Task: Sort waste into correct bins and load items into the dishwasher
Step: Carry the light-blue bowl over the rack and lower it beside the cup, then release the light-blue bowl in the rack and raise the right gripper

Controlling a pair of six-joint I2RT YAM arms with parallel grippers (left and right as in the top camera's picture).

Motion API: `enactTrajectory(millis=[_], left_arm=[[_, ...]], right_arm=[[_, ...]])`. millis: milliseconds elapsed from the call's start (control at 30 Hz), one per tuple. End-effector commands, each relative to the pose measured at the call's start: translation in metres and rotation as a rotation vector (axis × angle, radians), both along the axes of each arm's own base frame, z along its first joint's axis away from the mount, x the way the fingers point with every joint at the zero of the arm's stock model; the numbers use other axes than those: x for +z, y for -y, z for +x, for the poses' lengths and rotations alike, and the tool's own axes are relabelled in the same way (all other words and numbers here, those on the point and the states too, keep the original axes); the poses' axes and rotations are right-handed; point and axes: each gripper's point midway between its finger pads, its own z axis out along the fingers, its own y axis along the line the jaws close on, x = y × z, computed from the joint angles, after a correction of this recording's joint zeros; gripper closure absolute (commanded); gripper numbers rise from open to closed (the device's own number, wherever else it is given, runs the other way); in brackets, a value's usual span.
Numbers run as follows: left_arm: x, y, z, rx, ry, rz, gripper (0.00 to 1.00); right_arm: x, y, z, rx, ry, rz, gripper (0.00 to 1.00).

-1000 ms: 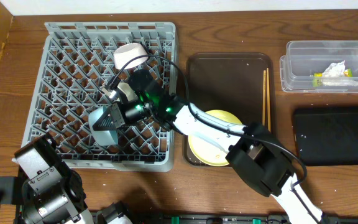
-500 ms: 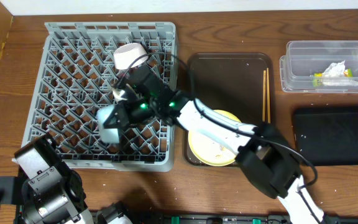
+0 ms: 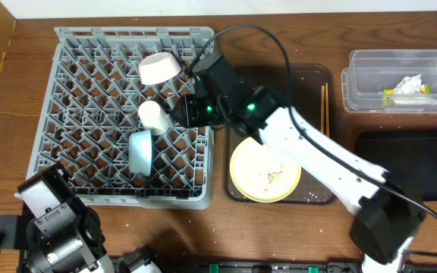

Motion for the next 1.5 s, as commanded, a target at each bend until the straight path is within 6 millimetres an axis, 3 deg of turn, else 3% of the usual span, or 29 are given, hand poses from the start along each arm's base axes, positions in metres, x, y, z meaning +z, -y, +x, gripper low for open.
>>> enactTrajectory(millis=[0,100,300,367,467,600,700,900,967,1200,1333,1467], left_arm=[[0.005,-0.001,-0.002,0.020,0.021,0.012,0.06],[0.005,-0.001,-0.002,0.020,0.021,0.012,0.06],[0.005,-0.001,-0.002,0.020,0.021,0.012,0.06],[0.005,-0.001,-0.002,0.020,0.021,0.012,0.06],[0.005,-0.001,-0.002,0.020,0.021,0.012,0.06],[0.005,-0.001,-0.002,0.020,0.021,0.012,0.06],[0.005,-0.001,-0.002,0.020,0.021,0.012,0.06],[0.005,-0.001,-0.002,0.020,0.021,0.012,0.06],[0.005,-0.001,-0.002,0.020,0.021,0.012,0.06],[0.005,-0.001,-0.002,0.020,0.021,0.012,0.06],[0.005,-0.001,-0.002,0.020,0.021,0.012,0.06],[0.005,-0.001,-0.002,0.020,0.021,0.012,0.06]], right_arm=[[0.009,-0.017,-0.009,0.041,0.087,0.009,0.85],[0.005,-0.046,-0.024,0.121,0.104,0.069,0.99],[-0.005,-0.114,-0.074,0.403,0.108,0.300,0.99],[-0.009,-0.130,-0.096,0.503,0.112,0.371,0.99],[-0.028,-0.137,-0.102,0.475,0.104,0.315,0.99],[-0.063,-0.132,-0.095,0.383,0.169,0.127,0.99],[-0.091,-0.115,-0.080,0.281,0.202,-0.045,0.99],[-0.118,-0.076,-0.049,0.131,0.232,-0.273,0.99],[-0.114,-0.068,-0.042,0.108,0.244,-0.307,0.99],[-0.069,-0.036,-0.022,-0.030,0.349,-0.396,0.99],[-0.046,-0.040,-0.024,-0.033,0.367,-0.338,0.99],[-0.026,-0.060,-0.030,0.019,0.383,-0.220,0.99]])
